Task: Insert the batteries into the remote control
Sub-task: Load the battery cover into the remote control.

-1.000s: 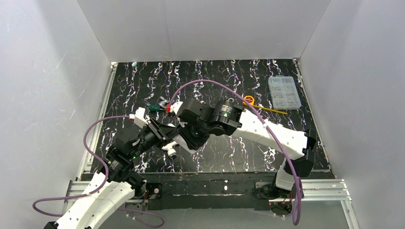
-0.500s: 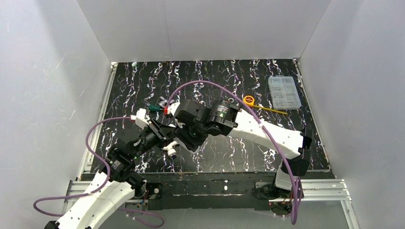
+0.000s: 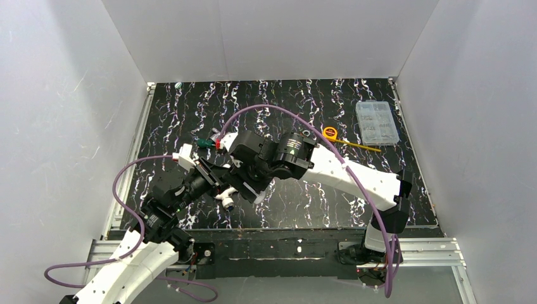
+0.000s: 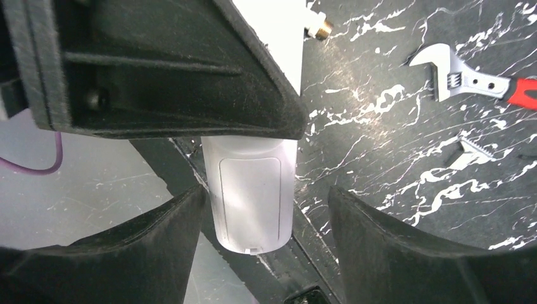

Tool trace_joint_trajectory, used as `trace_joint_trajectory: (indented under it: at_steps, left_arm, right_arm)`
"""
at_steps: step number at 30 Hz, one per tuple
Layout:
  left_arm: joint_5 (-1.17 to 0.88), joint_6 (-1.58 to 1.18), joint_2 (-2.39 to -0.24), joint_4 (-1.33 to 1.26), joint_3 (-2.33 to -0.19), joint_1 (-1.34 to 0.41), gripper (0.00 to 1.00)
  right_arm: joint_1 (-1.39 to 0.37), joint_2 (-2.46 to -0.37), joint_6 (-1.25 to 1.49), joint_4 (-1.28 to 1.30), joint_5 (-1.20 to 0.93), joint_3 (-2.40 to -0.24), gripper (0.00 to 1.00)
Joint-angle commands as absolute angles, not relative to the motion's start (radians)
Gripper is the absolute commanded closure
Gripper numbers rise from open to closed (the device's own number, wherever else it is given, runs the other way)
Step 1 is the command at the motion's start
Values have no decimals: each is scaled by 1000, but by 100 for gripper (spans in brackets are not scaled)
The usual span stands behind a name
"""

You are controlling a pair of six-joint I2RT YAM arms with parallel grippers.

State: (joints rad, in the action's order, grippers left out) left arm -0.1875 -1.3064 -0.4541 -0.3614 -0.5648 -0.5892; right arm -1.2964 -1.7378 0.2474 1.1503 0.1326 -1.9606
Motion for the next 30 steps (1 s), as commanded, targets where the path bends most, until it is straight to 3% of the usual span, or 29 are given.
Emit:
trace_joint_trajectory:
  at_steps: [1, 7, 19, 30]
  left_arm:
    - [-197, -1311, -438, -421, -564, -592, 100]
    - [-199, -1313, -450, -433, -564, -592, 100]
    - [-207, -1322, -497, -533, -592, -592, 100]
    - [-188, -1347, -489, -564, -590, -592, 100]
  right_arm:
    - [-1299, -1702, 239, 1110, 175, -2043, 19]
    - [-1299, -1561, 365, 976, 238, -1968, 15]
    - [-1249, -994, 1002, 333, 299, -1153, 13]
    - [-1209, -927, 1170, 214, 266, -996, 12]
